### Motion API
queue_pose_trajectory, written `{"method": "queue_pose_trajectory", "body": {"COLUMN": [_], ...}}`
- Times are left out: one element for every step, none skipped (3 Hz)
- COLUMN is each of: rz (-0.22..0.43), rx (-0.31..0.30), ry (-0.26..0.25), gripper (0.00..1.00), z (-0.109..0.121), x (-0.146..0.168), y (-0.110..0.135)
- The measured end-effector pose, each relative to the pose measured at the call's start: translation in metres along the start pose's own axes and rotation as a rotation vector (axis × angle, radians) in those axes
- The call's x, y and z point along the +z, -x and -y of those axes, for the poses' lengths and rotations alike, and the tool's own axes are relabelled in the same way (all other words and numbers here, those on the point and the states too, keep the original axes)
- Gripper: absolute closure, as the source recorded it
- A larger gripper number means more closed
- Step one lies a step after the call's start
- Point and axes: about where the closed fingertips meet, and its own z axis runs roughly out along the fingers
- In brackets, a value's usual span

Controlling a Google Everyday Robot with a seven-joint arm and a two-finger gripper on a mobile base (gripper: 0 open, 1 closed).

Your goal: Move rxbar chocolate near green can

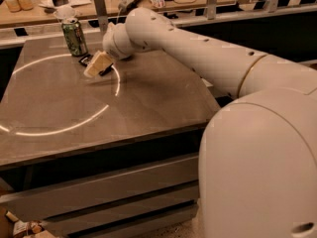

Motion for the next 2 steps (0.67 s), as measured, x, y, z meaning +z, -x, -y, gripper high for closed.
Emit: {"method": "queue_pose_trajectory", "body": {"rz": [0.046,-0.045], "rx": [-0.059,-0.081], "ry": [-0.051,-0.145], "gripper": [0.0,0.0], "z": [0.024,0.05], "x": [-0.081,-0.155], "y": [0.015,-0.004]}}
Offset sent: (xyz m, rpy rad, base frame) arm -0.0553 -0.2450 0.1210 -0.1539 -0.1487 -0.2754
